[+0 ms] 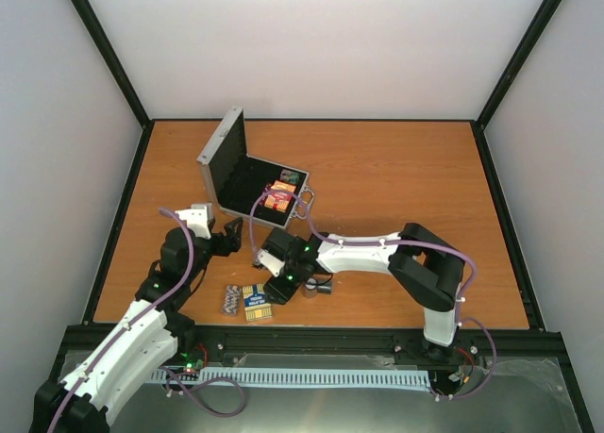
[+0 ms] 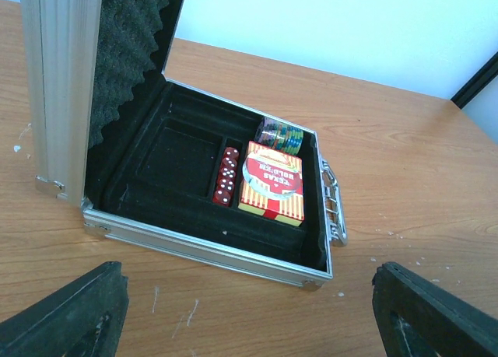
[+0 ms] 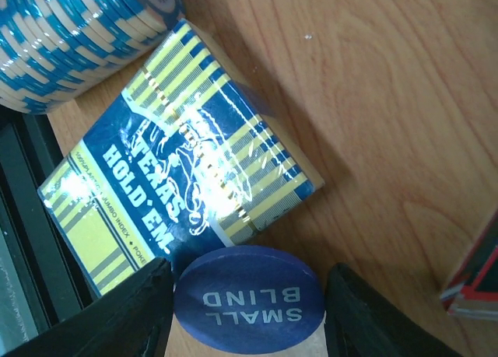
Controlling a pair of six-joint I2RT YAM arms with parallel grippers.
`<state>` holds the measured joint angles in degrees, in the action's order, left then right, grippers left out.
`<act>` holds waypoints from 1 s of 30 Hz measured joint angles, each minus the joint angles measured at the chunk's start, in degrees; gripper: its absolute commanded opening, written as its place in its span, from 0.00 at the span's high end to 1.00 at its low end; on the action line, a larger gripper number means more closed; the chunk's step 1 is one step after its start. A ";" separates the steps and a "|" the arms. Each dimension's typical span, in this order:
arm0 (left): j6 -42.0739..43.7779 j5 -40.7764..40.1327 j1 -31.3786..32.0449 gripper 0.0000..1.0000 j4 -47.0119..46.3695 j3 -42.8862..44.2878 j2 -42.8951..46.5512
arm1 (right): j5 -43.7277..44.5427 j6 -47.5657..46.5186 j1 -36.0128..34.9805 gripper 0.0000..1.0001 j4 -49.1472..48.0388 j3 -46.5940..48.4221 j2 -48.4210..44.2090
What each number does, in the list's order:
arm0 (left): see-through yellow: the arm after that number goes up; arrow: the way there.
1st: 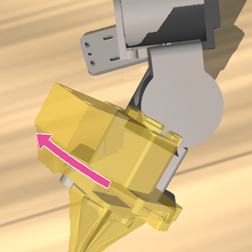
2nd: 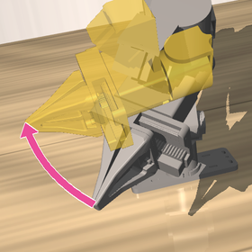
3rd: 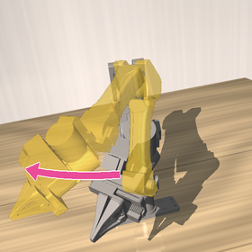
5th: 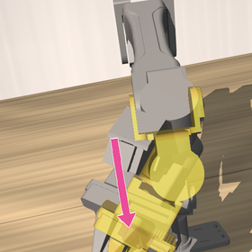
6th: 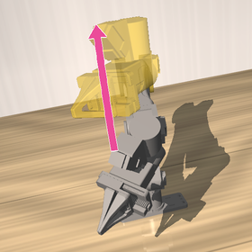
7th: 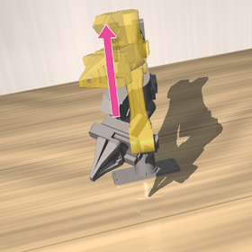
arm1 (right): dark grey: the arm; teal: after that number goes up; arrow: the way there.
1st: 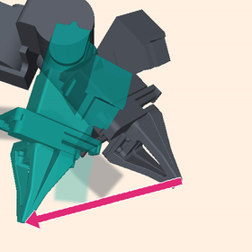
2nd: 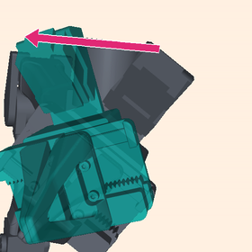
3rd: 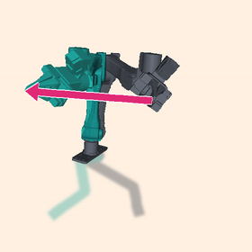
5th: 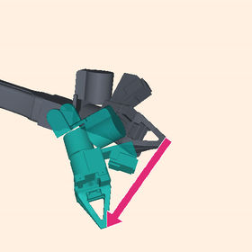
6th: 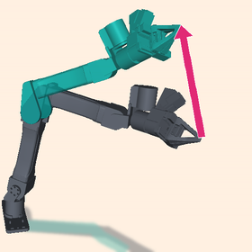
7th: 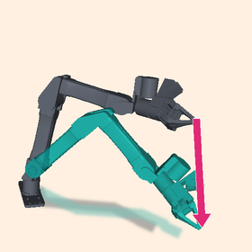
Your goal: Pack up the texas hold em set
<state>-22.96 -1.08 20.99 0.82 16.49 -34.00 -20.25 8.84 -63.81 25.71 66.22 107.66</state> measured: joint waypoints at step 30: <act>-0.48 -5.40 0.00 0.12 0.72 -0.92 3.37 | 8.31 0.46 16.65 0.47 -6.88 33.75 13.03</act>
<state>-23.44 -6.48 20.99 1.54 15.57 -30.63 -11.94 9.30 -47.16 18.83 99.96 120.68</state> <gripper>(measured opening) 0.883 0.533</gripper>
